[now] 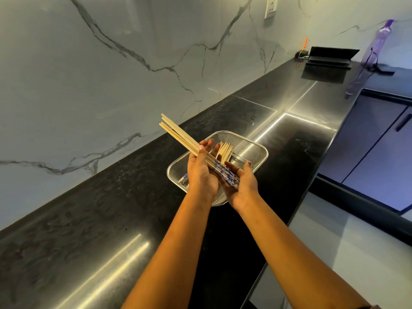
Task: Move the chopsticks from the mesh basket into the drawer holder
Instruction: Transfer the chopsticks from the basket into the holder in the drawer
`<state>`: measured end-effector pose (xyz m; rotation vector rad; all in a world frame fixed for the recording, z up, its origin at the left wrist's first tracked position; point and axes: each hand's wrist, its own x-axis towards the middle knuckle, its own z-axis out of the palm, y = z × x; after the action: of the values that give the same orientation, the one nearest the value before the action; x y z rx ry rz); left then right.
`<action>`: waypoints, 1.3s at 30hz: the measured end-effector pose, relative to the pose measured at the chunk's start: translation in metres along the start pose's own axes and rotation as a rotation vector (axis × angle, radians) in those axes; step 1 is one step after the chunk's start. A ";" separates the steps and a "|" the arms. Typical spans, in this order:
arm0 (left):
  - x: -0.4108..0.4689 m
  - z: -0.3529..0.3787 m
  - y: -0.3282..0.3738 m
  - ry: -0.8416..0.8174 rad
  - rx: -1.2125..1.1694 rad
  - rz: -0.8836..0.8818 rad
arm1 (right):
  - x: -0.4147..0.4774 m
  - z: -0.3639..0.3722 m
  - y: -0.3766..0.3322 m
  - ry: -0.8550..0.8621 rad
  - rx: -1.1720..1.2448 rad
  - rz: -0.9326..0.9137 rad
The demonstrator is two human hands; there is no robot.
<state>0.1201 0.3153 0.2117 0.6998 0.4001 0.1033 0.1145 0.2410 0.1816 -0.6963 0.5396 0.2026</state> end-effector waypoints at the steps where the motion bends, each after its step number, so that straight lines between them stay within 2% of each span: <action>1: -0.004 0.002 -0.003 -0.016 -0.013 -0.023 | -0.002 -0.004 -0.004 0.000 0.020 -0.002; 5: -0.021 0.012 -0.022 -0.049 -0.028 -0.078 | -0.014 -0.025 -0.024 -0.004 0.080 0.007; 10: -0.046 0.027 -0.061 -0.106 0.011 -0.115 | -0.040 -0.082 -0.051 -0.025 -0.083 0.064; 19: -0.097 0.022 -0.154 -0.115 0.066 -0.184 | -0.089 -0.204 -0.092 -0.013 -0.458 0.030; 25: -0.137 0.002 -0.214 -0.182 0.132 -0.254 | -0.105 -0.258 -0.115 -0.108 -0.898 0.139; 30: -0.174 -0.014 -0.250 -0.176 0.187 -0.340 | -0.108 -0.292 -0.114 -0.266 -1.316 0.207; 34: -0.195 -0.035 -0.277 -0.139 0.324 -0.386 | -0.106 -0.316 -0.101 -0.328 -1.408 0.216; 39: -0.204 -0.069 -0.292 -0.106 0.379 -0.465 | -0.107 -0.352 -0.078 -0.332 -1.438 0.286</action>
<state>-0.1062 0.0890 0.0415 0.9617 0.4769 -0.4585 -0.0898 -0.0489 0.0579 -1.9282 0.0848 1.0063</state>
